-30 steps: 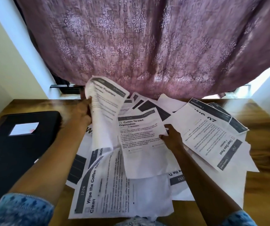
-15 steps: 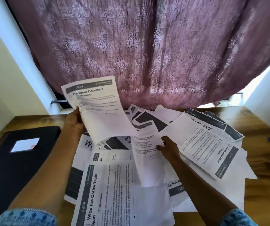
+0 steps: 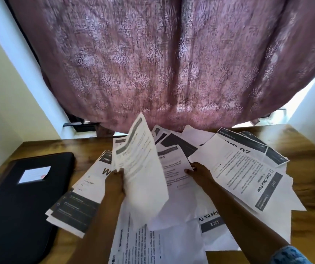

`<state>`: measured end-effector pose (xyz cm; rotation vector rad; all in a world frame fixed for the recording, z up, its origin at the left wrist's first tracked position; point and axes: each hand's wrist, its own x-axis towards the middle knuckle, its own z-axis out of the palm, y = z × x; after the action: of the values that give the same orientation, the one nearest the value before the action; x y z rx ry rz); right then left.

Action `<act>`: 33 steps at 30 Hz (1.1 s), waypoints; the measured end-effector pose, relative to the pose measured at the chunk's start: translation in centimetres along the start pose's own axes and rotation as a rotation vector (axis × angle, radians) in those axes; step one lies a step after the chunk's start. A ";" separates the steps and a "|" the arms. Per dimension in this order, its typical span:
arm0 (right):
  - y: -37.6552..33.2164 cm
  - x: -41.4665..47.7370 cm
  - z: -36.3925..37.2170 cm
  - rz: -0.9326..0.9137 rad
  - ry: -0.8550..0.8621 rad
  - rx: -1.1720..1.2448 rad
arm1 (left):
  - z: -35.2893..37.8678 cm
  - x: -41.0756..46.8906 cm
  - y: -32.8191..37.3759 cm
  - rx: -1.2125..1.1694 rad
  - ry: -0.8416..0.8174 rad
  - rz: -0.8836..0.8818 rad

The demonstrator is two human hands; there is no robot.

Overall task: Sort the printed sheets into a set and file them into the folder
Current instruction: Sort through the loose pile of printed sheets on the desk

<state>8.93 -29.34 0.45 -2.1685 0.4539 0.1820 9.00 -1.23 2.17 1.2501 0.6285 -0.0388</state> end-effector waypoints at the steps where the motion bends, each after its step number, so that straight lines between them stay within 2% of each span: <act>1: -0.2 0.0 -0.2 0.014 -0.018 0.032 | 0.5 -0.3 -0.9 0.075 0.063 0.036; 5: -1.0 0.4 -1.3 0.152 -0.102 0.175 | 2.1 -1.2 -3.3 0.271 0.158 0.168; 8: -1.7 0.4 -1.5 0.176 -0.108 0.346 | 3.3 -1.6 -3.7 0.250 0.198 0.232; 10: -1.8 0.4 -1.3 0.179 -0.122 0.375 | 4.1 -1.4 -4.0 0.238 0.204 0.239; 14: 0.0 0.2 -0.6 0.012 -0.198 0.181 | 5.6 -2.7 -4.3 0.204 0.085 0.289; 17: 0.9 0.7 -0.2 -0.078 -0.113 0.184 | 5.9 -5.8 -2.9 0.086 -0.010 0.289; 20: -0.1 1.0 -1.5 -0.213 -0.049 0.078 | 2.8 -7.7 -1.3 0.072 0.048 0.296; 22: -1.0 1.2 -3.3 -0.306 -0.076 0.018 | -1.2 -8.8 -1.2 0.121 0.129 0.310; 24: -2.0 1.1 -4.8 -0.391 -0.190 -0.022 | -6.4 -10.1 -1.6 0.300 0.210 0.318; 25: -2.7 0.8 -5.5 -0.415 -0.273 -0.031 | -8.9 -10.5 -2.0 0.494 0.241 0.328; 27: -4.5 -0.1 -6.3 -0.422 -0.451 -0.075 | -13.0 -11.2 -3.2 0.932 0.239 0.208; 29: -6.4 -0.8 -5.8 -0.405 -0.598 -0.148 | -14.8 -11.8 -5.0 1.192 0.232 0.117; 33: -8.9 -2.0 -1.5 -0.440 -0.811 -0.331 | -13.4 -13.9 -5.2 0.905 0.405 0.042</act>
<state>10.50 -25.24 8.58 -2.2183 -0.5411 0.8871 -10.07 4.72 1.79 2.1773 0.9855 -0.0356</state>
